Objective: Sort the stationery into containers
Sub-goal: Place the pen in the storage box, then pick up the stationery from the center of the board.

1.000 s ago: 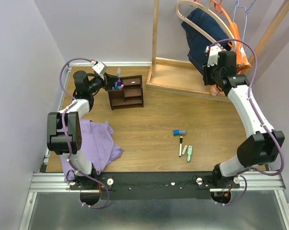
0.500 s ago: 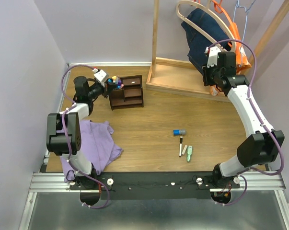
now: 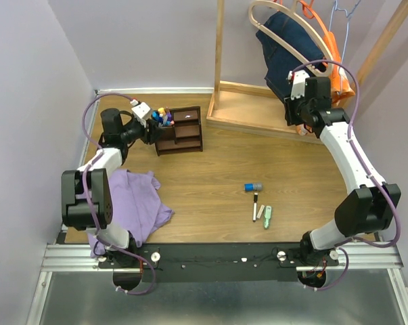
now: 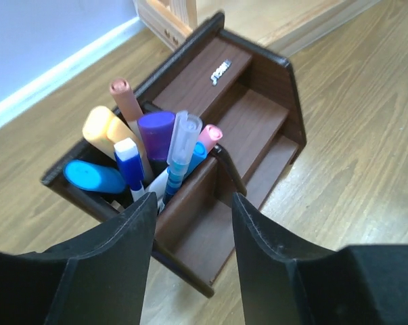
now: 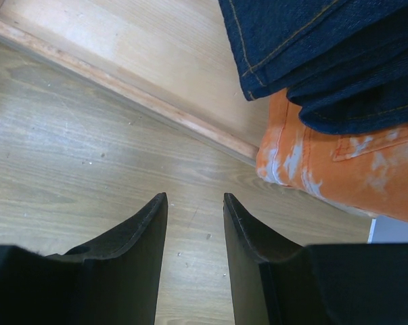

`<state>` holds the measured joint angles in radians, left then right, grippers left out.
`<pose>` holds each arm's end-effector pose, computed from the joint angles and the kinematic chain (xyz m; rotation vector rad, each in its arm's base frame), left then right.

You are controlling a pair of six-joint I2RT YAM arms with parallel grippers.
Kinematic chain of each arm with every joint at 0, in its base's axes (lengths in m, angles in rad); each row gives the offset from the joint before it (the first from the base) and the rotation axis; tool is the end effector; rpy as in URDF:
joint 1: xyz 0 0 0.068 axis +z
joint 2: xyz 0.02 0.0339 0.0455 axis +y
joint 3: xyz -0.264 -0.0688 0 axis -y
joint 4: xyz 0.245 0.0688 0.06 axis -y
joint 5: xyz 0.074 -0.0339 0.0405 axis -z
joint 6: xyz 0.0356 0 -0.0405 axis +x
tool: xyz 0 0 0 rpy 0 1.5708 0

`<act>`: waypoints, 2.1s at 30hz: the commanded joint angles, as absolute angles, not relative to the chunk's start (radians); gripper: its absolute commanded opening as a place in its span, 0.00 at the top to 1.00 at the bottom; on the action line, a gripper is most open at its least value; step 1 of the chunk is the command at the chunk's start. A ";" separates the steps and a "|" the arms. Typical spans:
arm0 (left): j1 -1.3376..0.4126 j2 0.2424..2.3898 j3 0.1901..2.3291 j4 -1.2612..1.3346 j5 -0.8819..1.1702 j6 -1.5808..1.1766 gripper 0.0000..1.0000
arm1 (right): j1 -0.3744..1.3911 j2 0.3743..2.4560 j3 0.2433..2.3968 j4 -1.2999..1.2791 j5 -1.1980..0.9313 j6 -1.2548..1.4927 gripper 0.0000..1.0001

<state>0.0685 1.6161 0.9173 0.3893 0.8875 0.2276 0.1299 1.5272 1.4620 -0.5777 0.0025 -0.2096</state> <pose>0.3511 -0.0036 0.2362 0.7260 1.6540 -0.6186 0.3417 0.0445 0.3555 -0.3727 2.1825 -0.0469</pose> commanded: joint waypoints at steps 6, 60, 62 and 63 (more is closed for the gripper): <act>0.078 1.240 0.957 -0.042 0.893 0.426 0.29 | 0.140 1.387 1.336 -0.594 -0.219 -0.291 0.52; 0.003 0.920 0.861 -0.572 0.667 0.403 0.01 | 0.614 1.816 1.219 -0.824 -0.138 -0.867 0.42; 0.003 0.920 0.859 -0.574 0.669 0.403 0.01 | 0.621 1.828 1.224 -0.824 -0.146 -0.856 0.42; 0.003 0.919 0.859 -0.574 0.667 0.400 0.01 | 0.627 1.833 1.230 -0.824 -0.147 -0.851 0.42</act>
<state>0.0059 0.9195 0.8726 -0.5922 0.6842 0.4068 0.6029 1.7969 1.1980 -0.8238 -0.1490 -0.8646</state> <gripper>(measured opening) 0.987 0.580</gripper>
